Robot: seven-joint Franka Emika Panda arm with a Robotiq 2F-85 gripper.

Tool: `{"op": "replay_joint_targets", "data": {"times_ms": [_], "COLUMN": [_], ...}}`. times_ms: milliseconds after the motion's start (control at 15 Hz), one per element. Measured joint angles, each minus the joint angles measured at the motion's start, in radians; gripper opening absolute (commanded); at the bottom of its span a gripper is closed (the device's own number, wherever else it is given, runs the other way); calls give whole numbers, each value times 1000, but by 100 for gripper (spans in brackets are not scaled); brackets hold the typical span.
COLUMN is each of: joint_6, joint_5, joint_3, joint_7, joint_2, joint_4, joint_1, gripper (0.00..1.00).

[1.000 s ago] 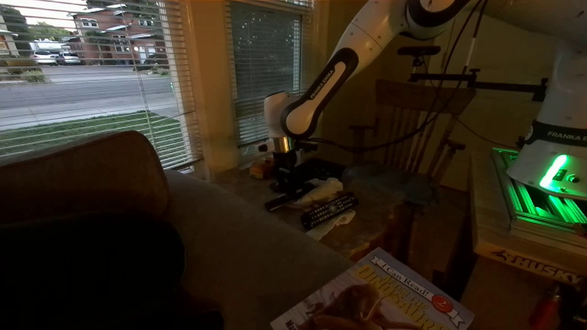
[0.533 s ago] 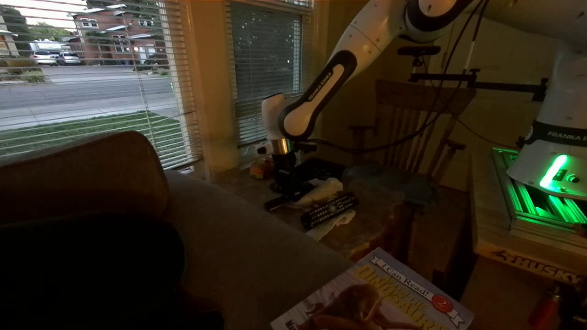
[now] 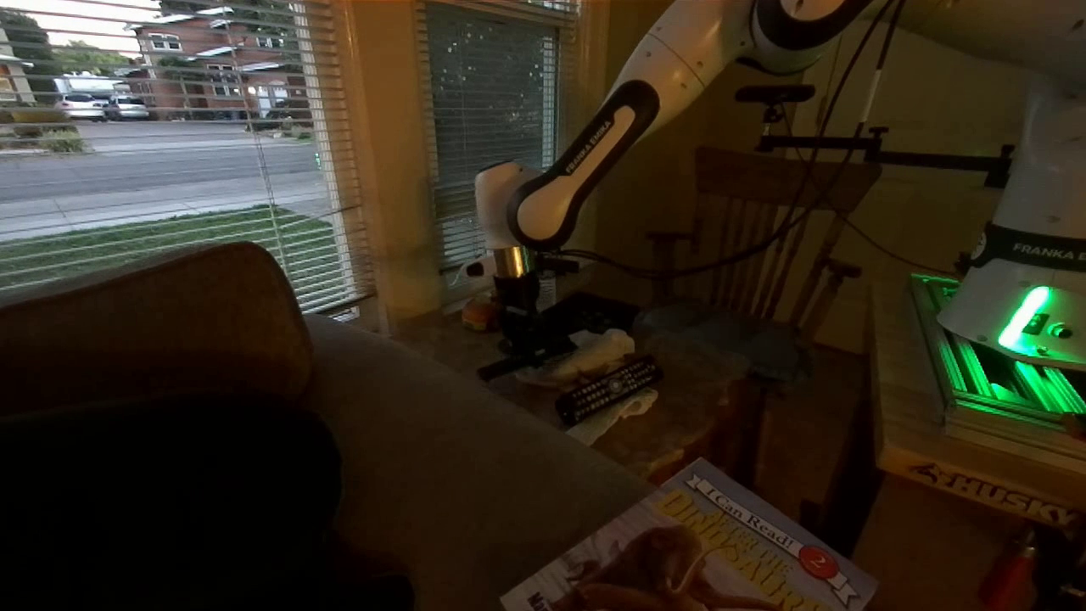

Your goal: Put the black object on the arm rest

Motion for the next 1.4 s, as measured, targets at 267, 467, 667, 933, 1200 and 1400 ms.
{"op": "replay_joint_targets", "data": {"times_ms": [267,467,667,933,1200,1400], "joint_6": [0,-1,-1,-3,-4,-15], "joint_5": [0,0,0,0,0,-4], "joint_3": [29,40,57,107,158,165], "joint_7": [0,0,-6,-36,-63,-83], "joint_2": [-77,-160,-250,-339,-354,-348], "joint_4": [-19,-57,-110,-172,-179,-177], "joint_1": [0,-1,-1,10,69,141], "gripper": [34,34,34,34,34,34]}}
